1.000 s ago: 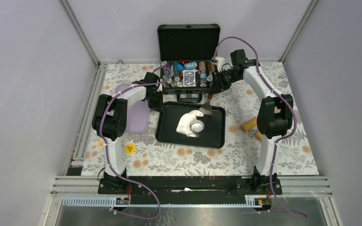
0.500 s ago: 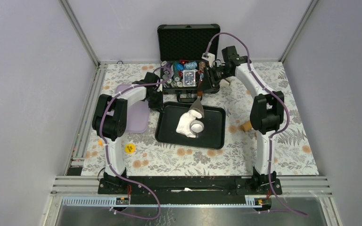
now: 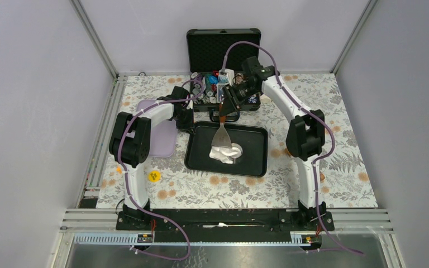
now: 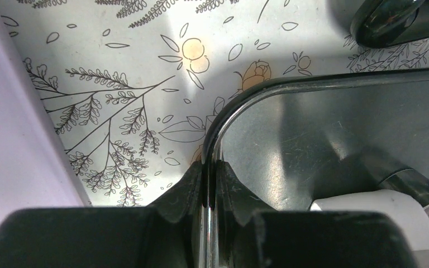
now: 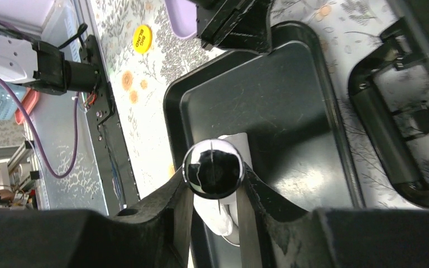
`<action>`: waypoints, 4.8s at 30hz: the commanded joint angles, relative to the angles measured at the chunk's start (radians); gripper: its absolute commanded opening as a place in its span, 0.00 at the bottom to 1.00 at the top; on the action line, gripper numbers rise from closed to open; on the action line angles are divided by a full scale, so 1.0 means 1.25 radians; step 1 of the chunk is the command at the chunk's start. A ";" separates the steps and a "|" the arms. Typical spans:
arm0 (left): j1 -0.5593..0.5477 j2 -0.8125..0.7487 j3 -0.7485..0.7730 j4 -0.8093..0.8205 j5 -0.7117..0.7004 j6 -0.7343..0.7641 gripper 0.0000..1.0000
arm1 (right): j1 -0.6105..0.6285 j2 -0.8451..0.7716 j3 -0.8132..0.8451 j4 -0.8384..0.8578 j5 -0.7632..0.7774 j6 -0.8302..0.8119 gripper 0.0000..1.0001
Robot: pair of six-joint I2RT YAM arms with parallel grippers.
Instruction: Roll out the dumpling wrappers from the dough
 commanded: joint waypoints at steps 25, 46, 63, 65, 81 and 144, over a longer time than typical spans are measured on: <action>0.000 -0.026 -0.016 -0.014 0.002 -0.014 0.00 | 0.178 -0.226 -0.221 0.126 0.170 0.043 0.00; 0.008 -0.054 -0.040 0.007 0.025 -0.009 0.00 | 0.178 -0.684 -0.639 0.186 0.485 -0.084 0.00; 0.008 -0.073 -0.083 0.042 0.026 -0.047 0.00 | 0.190 -0.801 -0.932 0.518 0.471 -0.002 0.00; 0.008 -0.070 -0.085 0.044 0.027 -0.047 0.00 | 0.199 -0.807 -0.953 0.545 0.466 0.007 0.00; 0.008 -0.049 -0.083 0.049 0.024 -0.039 0.00 | 0.320 -0.667 -0.849 0.620 0.499 0.110 0.00; -0.185 -0.249 0.053 0.171 0.706 0.009 0.99 | -0.163 -0.578 -0.901 1.388 -0.107 1.163 0.00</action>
